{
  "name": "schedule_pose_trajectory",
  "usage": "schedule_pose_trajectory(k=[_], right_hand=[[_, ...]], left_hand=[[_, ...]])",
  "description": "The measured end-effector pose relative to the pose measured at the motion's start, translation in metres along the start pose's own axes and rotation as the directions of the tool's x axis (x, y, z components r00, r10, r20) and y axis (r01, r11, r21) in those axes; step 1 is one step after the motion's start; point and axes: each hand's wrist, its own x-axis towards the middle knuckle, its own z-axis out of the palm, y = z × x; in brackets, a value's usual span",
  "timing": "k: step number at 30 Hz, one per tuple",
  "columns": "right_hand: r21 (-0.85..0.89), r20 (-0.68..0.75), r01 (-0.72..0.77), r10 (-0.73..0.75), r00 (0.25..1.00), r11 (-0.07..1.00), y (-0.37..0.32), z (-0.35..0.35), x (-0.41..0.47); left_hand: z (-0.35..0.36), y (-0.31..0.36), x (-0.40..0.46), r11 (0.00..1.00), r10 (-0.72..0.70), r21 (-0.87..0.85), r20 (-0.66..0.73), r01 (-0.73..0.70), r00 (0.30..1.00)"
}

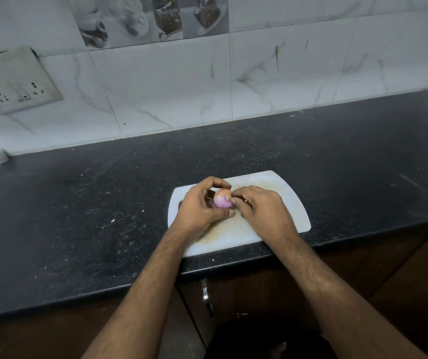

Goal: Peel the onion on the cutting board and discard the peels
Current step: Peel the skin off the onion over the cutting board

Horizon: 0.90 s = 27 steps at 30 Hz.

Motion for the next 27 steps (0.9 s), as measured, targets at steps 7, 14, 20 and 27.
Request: schedule_pose_trajectory(k=[7, 14, 20, 27], right_hand=[[-0.081, 0.014, 0.046, -0.045, 0.999, 0.996, -0.0021, -0.0009, -0.0028], [-0.083, 0.004, 0.04, -0.039, 0.999, 0.996, -0.0041, -0.0018, -0.0035], [-0.082, -0.012, 0.044, -0.045, 0.999, 0.996, -0.0047, -0.0009, -0.0026], [-0.132, -0.057, 0.081, -0.089, 0.994, 0.988, -0.0054, 0.0012, -0.0045]], left_hand=[[-0.0002, 0.0002, 0.0002, 1.0, -0.014, -0.01, 0.006, 0.014, 1.0], [0.0001, 0.0002, -0.0002, 1.0, 0.005, 0.015, 0.002, -0.005, 1.0], [-0.0008, 0.0018, -0.0002, 1.0, 0.013, 0.027, 0.008, -0.013, 1.0], [0.0008, 0.0032, -0.0021, 0.999, 0.029, 0.013, 0.008, -0.029, 1.0]])
